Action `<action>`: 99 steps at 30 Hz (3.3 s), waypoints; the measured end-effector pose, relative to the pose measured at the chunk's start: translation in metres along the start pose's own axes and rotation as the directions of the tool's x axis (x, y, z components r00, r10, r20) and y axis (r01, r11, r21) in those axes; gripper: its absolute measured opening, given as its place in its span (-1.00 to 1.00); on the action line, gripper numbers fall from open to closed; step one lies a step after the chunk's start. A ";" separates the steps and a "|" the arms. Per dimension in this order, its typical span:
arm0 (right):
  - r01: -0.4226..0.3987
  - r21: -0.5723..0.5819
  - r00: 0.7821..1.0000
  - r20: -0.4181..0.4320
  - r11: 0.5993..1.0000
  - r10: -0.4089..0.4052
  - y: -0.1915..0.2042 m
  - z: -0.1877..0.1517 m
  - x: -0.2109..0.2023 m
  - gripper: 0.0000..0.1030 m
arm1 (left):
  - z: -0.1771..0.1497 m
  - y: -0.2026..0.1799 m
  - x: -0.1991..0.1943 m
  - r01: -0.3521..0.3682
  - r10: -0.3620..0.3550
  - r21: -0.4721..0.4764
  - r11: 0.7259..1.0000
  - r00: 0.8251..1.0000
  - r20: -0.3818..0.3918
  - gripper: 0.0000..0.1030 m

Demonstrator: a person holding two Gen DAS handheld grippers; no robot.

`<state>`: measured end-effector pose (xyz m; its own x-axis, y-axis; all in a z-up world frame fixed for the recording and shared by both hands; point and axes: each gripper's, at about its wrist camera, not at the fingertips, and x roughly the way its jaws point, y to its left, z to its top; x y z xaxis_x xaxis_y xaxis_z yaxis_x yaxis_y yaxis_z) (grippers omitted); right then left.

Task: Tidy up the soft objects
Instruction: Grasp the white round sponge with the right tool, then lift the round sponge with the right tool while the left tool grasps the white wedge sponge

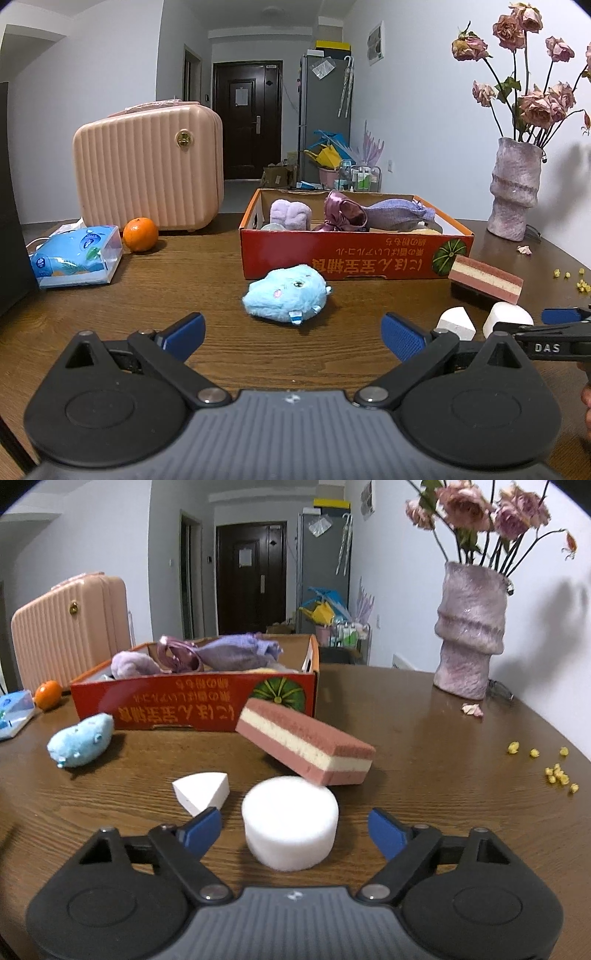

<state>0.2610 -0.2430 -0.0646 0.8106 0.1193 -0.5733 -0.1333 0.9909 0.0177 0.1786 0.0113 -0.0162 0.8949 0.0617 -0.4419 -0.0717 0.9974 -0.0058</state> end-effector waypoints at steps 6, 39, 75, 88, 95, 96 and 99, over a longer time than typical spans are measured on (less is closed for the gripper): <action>-0.024 0.000 0.999 -0.029 1.000 0.024 -0.003 0.002 0.014 0.20 | -0.001 -0.001 0.002 -0.004 0.004 0.004 1.000 1.000 -0.006 1.00; -0.050 0.036 0.980 0.195 0.998 0.042 -0.014 0.011 -0.035 0.03 | -0.002 -0.015 0.014 0.039 -0.037 0.033 0.999 0.998 -0.047 1.00; 0.017 0.082 0.982 0.185 0.997 -0.032 -0.070 0.012 -0.024 0.05 | 0.003 -0.154 0.098 0.135 -0.106 0.153 0.979 0.977 -0.183 0.72; 0.015 0.077 0.983 0.181 0.997 -0.028 -0.069 0.012 -0.023 0.05 | 0.003 -0.159 0.114 0.185 -0.149 0.134 0.974 0.959 -0.241 -0.12; 0.015 0.072 0.983 0.180 0.997 -0.028 -0.067 0.011 -0.023 0.05 | 0.002 -0.157 0.116 0.198 -0.163 0.120 0.973 0.954 -0.253 -0.33; 0.015 0.071 0.983 0.180 0.997 -0.027 -0.067 0.011 -0.023 0.05 | 0.002 -0.157 0.116 0.200 -0.165 0.119 0.973 0.953 -0.253 -0.33; 0.014 0.071 0.983 0.181 0.997 -0.027 -0.067 0.011 -0.023 0.05 | 0.002 -0.157 0.114 0.206 -0.173 0.118 0.971 0.953 -0.248 -0.34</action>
<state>0.2576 -0.3113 -0.0430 0.9035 0.1016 -0.4163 -0.0805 0.9944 0.0679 0.2927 -0.1381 -0.0640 0.7566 -0.1225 -0.6424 0.1669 0.9859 0.0085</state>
